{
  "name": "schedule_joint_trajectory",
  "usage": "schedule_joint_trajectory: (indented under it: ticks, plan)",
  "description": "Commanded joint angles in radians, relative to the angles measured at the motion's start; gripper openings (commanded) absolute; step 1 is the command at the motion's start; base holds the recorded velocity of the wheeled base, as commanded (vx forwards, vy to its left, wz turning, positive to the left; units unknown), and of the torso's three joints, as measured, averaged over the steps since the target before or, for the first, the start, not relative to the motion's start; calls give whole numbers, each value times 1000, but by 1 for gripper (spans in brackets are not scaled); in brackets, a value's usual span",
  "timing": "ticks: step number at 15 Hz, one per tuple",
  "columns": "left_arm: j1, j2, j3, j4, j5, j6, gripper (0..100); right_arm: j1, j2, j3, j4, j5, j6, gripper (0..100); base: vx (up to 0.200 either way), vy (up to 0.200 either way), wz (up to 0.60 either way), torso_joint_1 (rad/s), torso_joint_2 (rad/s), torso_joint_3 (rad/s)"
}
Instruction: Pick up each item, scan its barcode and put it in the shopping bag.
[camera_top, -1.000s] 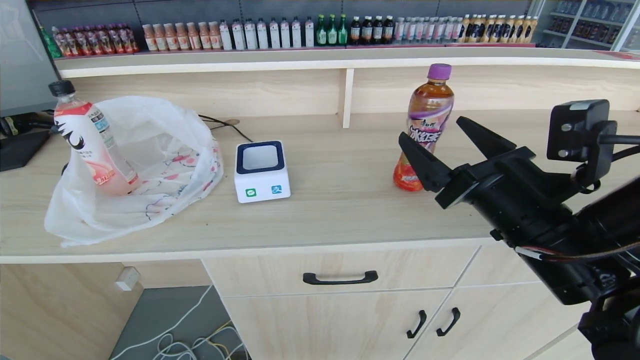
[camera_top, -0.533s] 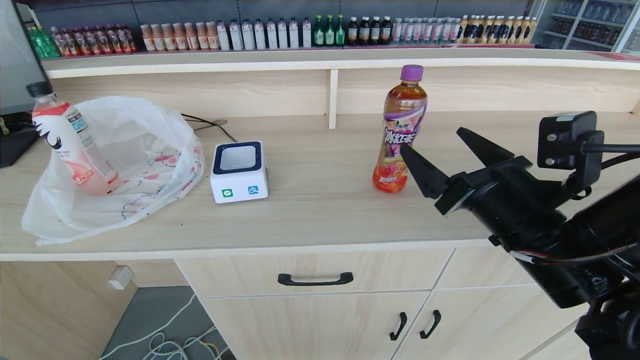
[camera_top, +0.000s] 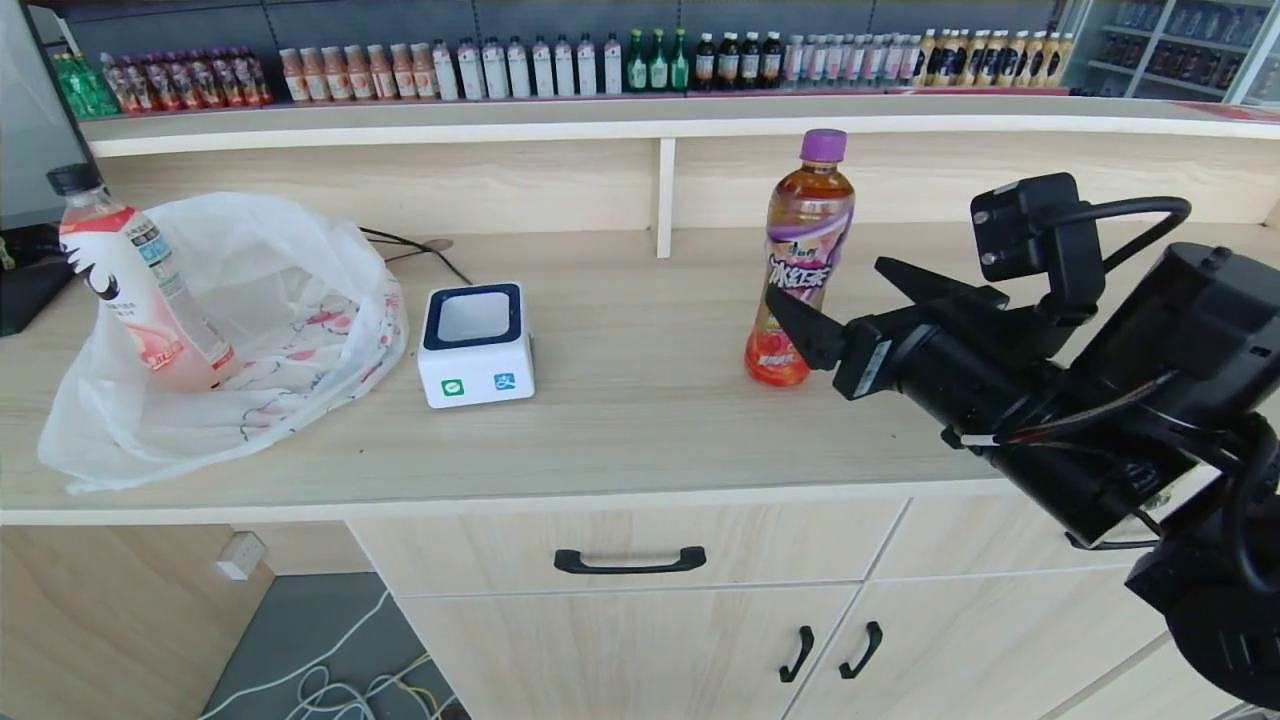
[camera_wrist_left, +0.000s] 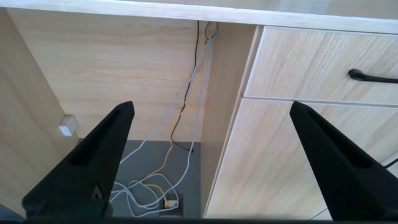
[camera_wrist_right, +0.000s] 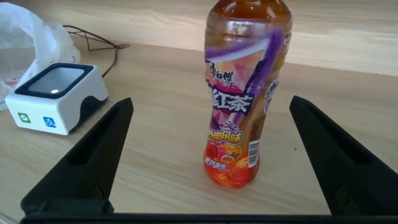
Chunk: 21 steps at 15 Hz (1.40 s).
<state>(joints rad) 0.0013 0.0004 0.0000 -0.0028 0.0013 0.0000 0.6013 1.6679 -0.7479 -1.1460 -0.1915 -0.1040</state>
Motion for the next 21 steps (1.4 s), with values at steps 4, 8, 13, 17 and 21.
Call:
schedule_joint_trajectory:
  ticks: [4, 8, 13, 17, 21]
  plan:
    - [0, 0, 0, 0, 0, 0, 100, -67, 24, -45, 60, -3, 21, 100, 0, 0, 0, 0, 0, 0]
    - [0, 0, 0, 0, 0, 0, 100, -100, 62, -85, 60, 1, 24, 100, 0, 0, 0, 0, 0, 0]
    - [0, 0, 0, 0, 0, 0, 100, -97, 136, -156, 61, 7, 23, 100, 0, 0, 0, 0, 0, 0]
    - [0, 0, 0, 0, 0, 0, 100, -67, 170, -182, 61, 6, 18, 100, 0, 0, 0, 0, 0, 0]
    - [0, 0, 0, 0, 0, 0, 100, -58, 230, -260, 61, 0, 21, 100, 0, 0, 0, 0, 0, 0]
